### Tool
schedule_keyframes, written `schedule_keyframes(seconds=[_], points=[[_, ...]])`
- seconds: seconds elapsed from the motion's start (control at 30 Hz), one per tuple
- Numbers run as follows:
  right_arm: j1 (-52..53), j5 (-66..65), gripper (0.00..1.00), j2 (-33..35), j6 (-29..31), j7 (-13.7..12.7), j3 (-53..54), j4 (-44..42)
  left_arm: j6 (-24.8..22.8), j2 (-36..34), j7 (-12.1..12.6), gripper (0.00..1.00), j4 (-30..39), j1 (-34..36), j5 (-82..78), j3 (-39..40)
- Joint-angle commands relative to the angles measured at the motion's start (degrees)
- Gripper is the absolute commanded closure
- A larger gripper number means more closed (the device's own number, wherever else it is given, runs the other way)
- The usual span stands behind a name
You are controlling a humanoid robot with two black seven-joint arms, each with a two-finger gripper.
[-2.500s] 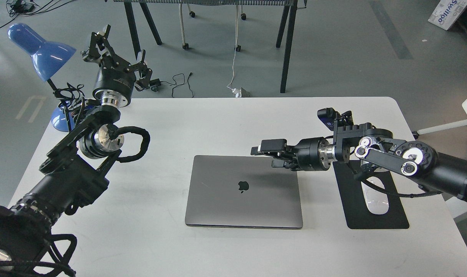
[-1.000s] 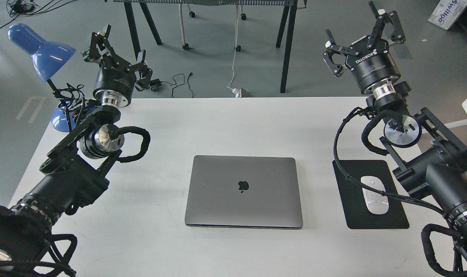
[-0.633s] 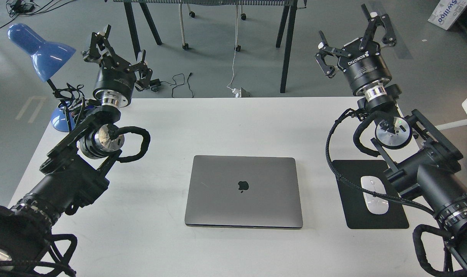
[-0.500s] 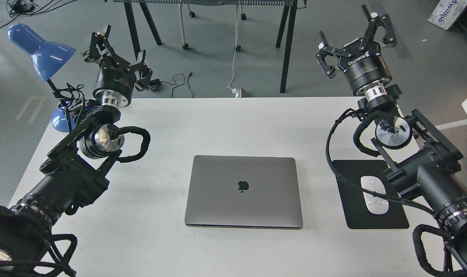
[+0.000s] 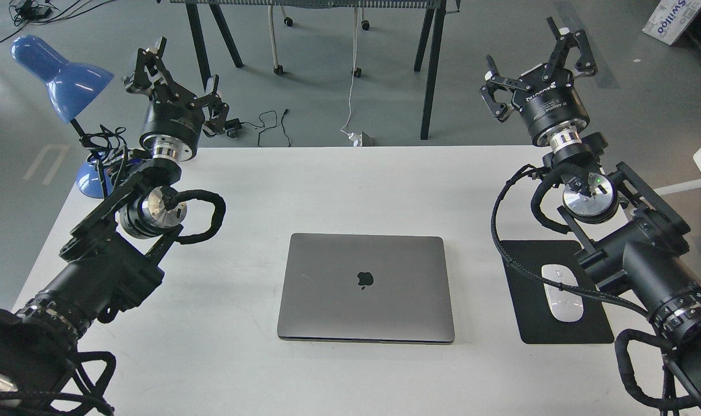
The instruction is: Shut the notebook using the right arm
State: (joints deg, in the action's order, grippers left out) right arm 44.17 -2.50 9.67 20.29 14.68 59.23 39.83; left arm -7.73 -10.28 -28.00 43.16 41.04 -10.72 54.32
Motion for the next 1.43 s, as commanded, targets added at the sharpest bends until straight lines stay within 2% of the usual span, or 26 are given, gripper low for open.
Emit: schedule_keyframes(seconds=[0.0,0.6,1.4], points=[[2.05,-0.31,0.0,0.0,-1.65,0.0,-3.59,-3.09,0.0,0.0,0.0,0.0,-0.01,0.0,0.0,0.0],[3.47,-0.22,0.0,0.09,-1.83,0.09,-4.74,-3.27,0.0,0.0,0.0,0.0,-0.01,0.0,0.0,0.0],[3.11,0.57,0.0,-0.62,-1.74,0.09,0.36,-3.27,0.0,-0.09,0.0,0.0,0.08,-0.09,0.0,0.0]])
